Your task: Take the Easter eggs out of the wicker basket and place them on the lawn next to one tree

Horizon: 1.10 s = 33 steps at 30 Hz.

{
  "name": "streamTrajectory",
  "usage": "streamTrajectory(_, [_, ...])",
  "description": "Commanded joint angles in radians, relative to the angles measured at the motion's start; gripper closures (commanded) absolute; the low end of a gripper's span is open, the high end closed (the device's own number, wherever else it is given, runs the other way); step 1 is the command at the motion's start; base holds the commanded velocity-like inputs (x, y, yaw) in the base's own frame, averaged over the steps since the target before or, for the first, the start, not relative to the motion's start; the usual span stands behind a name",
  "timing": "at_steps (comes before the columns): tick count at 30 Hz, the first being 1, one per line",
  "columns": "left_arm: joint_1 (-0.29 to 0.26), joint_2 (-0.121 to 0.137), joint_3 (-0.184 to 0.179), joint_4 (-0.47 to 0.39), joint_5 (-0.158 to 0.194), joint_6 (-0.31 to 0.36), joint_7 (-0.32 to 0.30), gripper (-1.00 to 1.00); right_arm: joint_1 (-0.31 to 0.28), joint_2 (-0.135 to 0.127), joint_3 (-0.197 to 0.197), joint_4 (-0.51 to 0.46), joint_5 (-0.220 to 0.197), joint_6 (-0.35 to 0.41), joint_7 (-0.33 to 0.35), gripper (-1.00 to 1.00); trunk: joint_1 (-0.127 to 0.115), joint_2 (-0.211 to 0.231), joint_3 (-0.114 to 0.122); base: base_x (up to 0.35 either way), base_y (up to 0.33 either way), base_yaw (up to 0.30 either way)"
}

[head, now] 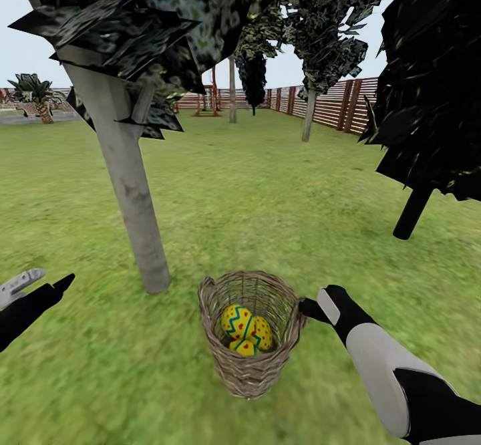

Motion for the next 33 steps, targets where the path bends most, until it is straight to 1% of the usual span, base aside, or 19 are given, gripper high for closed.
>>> streamTrajectory(1, [-0.001,0.000,0.000,-0.002,0.011,0.004,0.008,-1.00,0.001,0.001,-0.002,0.036,-0.014,0.002,-0.007,-1.00,0.000,0.000,-0.001,0.000,0.000,0.000])
streamTrajectory(32, [-0.001,0.000,0.000,-0.002,0.011,0.004,0.010,-1.00,0.001,0.001,-0.003,0.035,-0.015,-0.003,-0.005,-1.00,-0.014,0.007,0.119,0.000,0.000,0.000])
streamTrajectory(33, [-0.001,0.000,0.000,-0.002,0.011,0.004,0.010,-1.00,0.001,0.001,-0.003,0.032,-0.014,-0.003,-0.003,-1.00,-0.018,0.014,0.122,0.000,0.000,0.000])
